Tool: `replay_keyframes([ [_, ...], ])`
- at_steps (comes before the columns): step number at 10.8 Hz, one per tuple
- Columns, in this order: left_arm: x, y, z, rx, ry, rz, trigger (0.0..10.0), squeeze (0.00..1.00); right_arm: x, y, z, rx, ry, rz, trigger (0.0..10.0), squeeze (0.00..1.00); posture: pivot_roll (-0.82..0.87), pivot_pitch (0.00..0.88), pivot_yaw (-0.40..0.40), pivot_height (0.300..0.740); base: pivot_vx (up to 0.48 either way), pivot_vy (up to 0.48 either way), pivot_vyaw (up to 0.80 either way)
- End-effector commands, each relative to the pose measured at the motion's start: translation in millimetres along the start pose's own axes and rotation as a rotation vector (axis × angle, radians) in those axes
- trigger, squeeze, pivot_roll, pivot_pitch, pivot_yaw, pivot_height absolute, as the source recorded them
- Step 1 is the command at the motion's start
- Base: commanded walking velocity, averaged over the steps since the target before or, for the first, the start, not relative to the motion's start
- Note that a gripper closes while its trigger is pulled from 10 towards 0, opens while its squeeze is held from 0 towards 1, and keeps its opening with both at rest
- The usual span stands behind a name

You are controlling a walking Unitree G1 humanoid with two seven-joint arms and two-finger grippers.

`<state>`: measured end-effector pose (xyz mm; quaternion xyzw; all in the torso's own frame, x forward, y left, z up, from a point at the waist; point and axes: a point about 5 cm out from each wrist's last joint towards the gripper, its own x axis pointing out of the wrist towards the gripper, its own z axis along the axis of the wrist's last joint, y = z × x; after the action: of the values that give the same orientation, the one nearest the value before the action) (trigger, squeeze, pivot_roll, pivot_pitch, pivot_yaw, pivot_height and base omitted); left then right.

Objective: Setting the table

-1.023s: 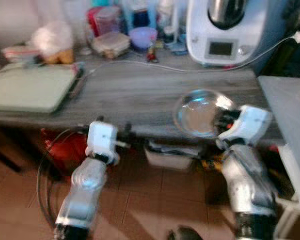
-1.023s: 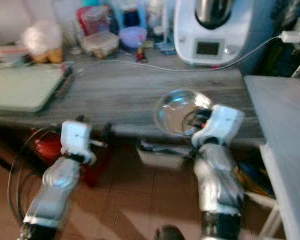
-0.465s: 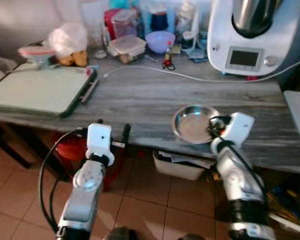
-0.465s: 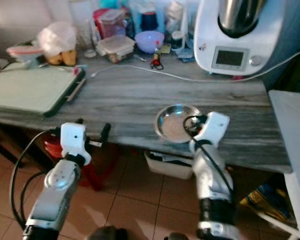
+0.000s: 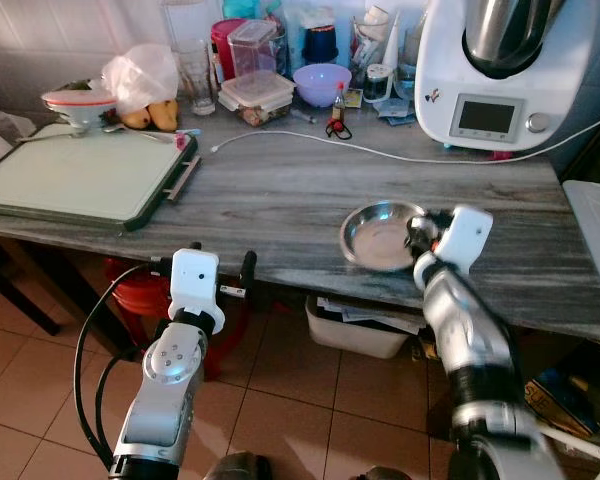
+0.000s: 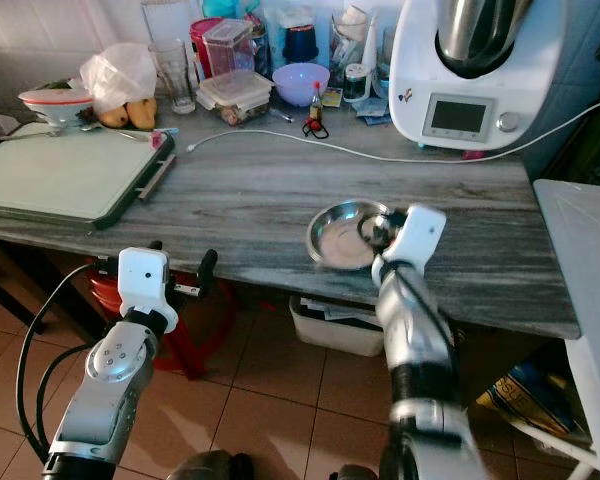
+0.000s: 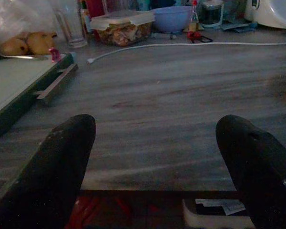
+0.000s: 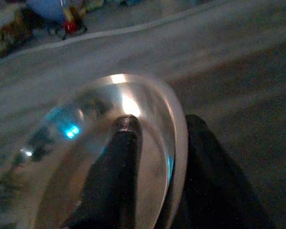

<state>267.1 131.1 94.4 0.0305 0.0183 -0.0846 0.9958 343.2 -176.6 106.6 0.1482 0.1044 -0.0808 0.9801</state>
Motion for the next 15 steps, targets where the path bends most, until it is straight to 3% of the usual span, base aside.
replay_keyframes([
  [1,-0.2,0.9,3,-0.002,-0.005,-0.002,10.0,0.0,5.0,1.1,6,0.012,-0.021,-0.015,10.0,0.68,-0.01,0.039,0.052,0.74,0.0,0.0,0.0],
  [2,-1.4,0.8,2,0.0,0.0,-0.003,10.0,0.0,10.9,4.1,8,0.035,-0.018,-0.014,10.0,1.0,-0.01,0.043,0.052,0.74,0.0,0.0,0.0],
  [4,-3.0,3.6,0,0.004,0.017,0.019,10.0,0.0,9.5,11.3,6,0.025,-0.025,0.031,10.0,1.0,0.0,0.047,0.047,0.74,0.0,0.0,0.0],
  [7,-7.1,8.1,-1,-0.015,0.028,0.067,10.0,0.0,-17.0,18.1,33,-0.047,-0.219,0.142,10.0,1.0,-0.01,0.05,0.045,0.74,0.0,0.0,0.0],
  [9,-7.4,7.7,-3,-0.028,0.04,0.075,10.0,0.0,-39.9,12.9,32,-0.124,-0.267,0.134,10.0,1.0,-0.02,0.043,0.046,0.74,0.0,0.0,0.0],
  [10,-7.1,5.0,-4,-0.029,0.044,0.069,10.0,0.0,-59.4,7.0,24,-0.203,-0.302,0.136,10.0,1.0,-0.03,0.034,0.046,0.74,0.0,0.0,0.0],
  [11,-6.4,5.5,-4,-0.034,0.048,0.069,10.0,0.0,-75.7,-2.4,14,-0.237,-0.294,0.133,10.0,1.0,-0.04,0.025,0.046,0.74,-0.259,0.0,0.0],
  [12,-5.6,6.9,-5,-0.031,0.053,0.072,10.0,0.0,-81.6,-12.4,13,-0.282,-0.284,0.067,10.0,1.0,-0.04,0.02,0.048,0.74,-0.262,0.0,0.0],
  [13,-5.6,6.8,-6,-0.035,0.057,0.074,10.0,0.0,-83.2,-12.1,11,-0.261,-0.272,0.063,10.0,0.93,-0.04,0.017,0.047,0.74,-0.262,0.0,-0.8],
  [14,-5.9,5.2,-6,-0.036,0.059,0.071,10.0,0.0,-84.2,-5.9,13,-0.269,-0.279,0.093,10.0,0.37,-0.04,0.013,0.044,0.74,-0.259,0.0,-0.8],
  [15,-5.6,6.0,-6,-0.041,0.058,0.081,10.0,0.0,-84.7,-3.1,12,-0.263,-0.277,0.105,10.0,0.36,-0.04,0.008,0.04,0.74,-0.277,0.0,-0.64],
])
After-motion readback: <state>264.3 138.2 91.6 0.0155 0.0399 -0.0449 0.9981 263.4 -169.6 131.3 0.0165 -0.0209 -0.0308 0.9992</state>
